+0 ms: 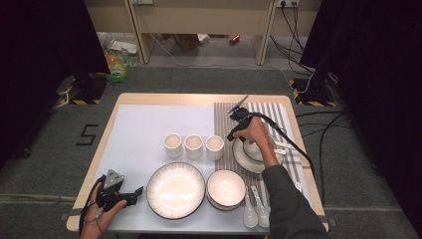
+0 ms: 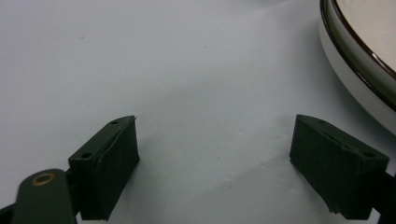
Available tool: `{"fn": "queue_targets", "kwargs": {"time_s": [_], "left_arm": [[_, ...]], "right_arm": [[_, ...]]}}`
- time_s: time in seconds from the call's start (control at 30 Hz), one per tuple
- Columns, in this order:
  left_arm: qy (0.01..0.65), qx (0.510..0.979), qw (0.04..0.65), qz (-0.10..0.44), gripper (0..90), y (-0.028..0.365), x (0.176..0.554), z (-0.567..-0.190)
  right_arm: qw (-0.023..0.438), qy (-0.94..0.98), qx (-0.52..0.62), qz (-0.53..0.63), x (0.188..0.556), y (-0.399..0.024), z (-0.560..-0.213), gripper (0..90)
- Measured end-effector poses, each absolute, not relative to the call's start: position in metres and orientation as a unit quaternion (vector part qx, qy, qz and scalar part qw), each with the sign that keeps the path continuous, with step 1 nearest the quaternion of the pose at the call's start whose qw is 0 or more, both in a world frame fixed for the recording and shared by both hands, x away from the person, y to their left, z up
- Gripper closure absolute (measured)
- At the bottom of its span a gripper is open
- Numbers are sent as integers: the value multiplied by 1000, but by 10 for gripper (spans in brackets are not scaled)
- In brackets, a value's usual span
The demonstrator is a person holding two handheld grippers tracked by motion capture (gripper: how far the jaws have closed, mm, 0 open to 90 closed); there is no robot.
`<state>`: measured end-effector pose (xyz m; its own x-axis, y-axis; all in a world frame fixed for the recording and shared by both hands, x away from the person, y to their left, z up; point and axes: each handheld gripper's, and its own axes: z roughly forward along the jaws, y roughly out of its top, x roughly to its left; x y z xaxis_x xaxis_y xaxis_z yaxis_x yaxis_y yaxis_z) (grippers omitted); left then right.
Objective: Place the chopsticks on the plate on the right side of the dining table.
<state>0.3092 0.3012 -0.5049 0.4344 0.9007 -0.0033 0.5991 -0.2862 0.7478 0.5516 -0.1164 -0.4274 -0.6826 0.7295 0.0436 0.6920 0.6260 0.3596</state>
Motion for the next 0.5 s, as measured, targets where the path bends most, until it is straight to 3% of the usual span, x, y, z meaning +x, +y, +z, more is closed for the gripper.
{"fn": "queue_targets", "kwargs": {"time_s": [0.5], "left_arm": [[486, 772, 348, 217, 143, 301, 309, -505]], "right_arm": [[50, 905, 387, 171, 544, -114, -428, 316]]}}
